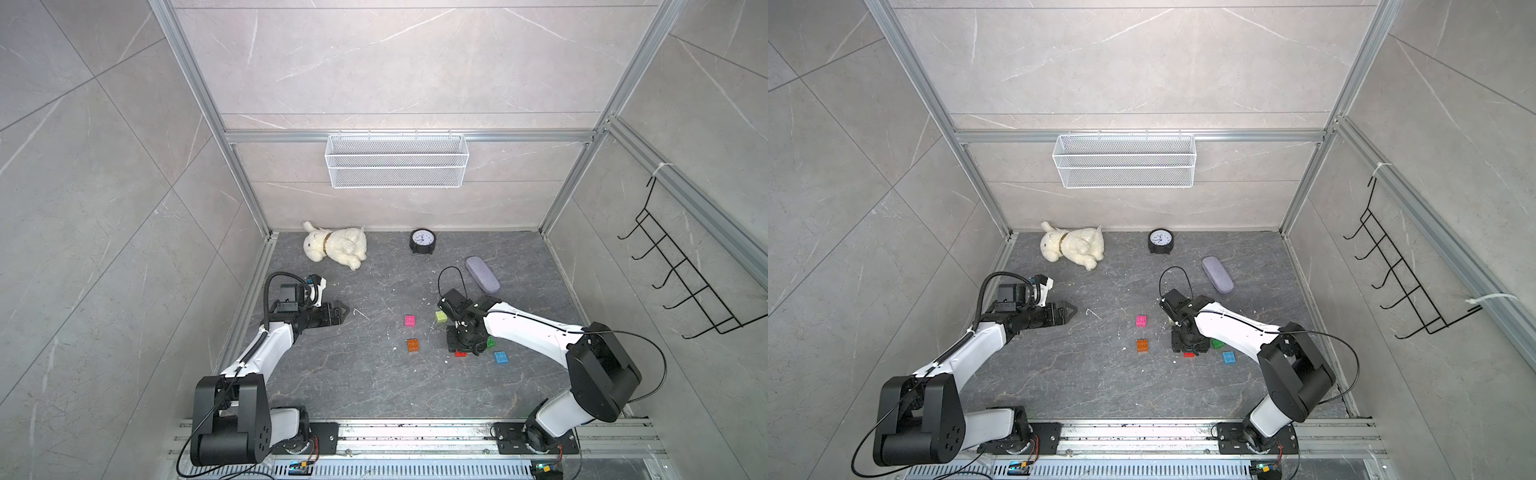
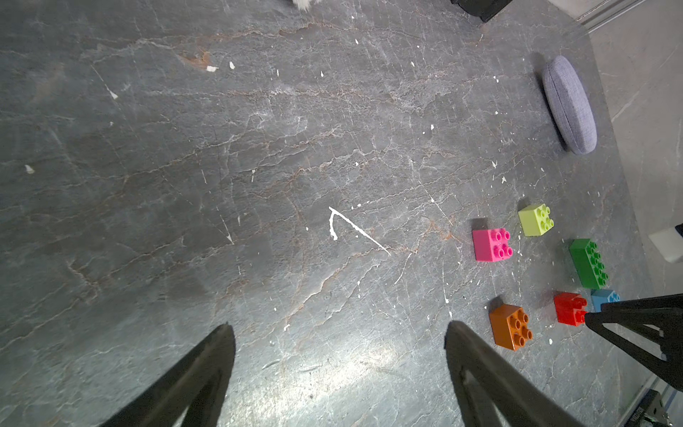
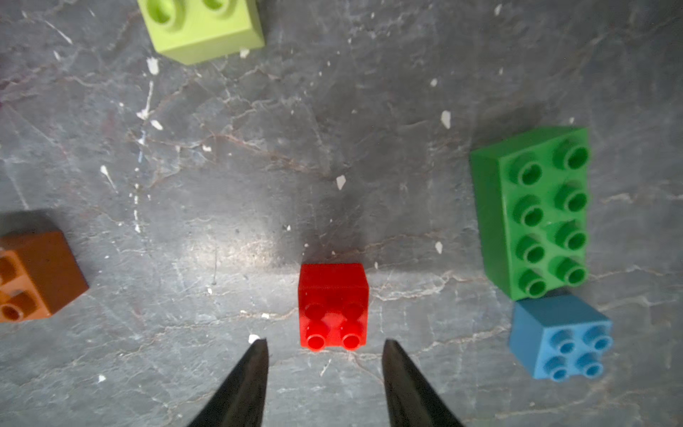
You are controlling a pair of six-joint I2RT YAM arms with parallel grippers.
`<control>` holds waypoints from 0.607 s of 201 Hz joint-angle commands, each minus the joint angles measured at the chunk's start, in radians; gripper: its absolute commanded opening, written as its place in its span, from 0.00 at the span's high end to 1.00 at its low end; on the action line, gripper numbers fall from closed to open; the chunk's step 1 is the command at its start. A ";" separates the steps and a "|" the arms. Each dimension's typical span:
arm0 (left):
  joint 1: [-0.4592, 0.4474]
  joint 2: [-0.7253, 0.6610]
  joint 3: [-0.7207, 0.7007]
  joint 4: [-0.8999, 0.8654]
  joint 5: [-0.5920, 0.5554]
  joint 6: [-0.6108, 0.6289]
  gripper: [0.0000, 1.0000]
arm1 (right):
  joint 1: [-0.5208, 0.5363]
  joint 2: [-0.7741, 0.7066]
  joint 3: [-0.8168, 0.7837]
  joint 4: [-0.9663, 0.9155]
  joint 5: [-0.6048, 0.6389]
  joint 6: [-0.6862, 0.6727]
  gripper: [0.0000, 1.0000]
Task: Assemble the letter y with lego
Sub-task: Pick up the lego brick from the center of the board.
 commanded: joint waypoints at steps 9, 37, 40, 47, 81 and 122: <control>0.006 -0.010 -0.002 0.015 0.028 -0.007 0.08 | -0.026 0.037 -0.024 0.014 -0.008 -0.039 0.47; 0.006 -0.008 -0.002 0.013 0.026 -0.003 0.08 | -0.035 0.056 -0.027 0.039 -0.026 -0.049 0.47; 0.006 -0.008 -0.002 0.012 0.026 -0.003 0.08 | -0.037 0.058 -0.027 0.041 -0.028 -0.050 0.47; 0.006 -0.008 -0.002 0.013 0.025 -0.004 0.08 | -0.037 0.061 -0.027 0.045 -0.032 -0.050 0.47; 0.006 -0.007 -0.001 0.012 0.023 -0.002 0.08 | -0.044 0.080 -0.035 0.068 -0.049 -0.057 0.49; 0.006 -0.004 -0.001 0.009 0.020 0.000 0.08 | -0.047 0.084 -0.038 0.078 -0.058 -0.063 0.54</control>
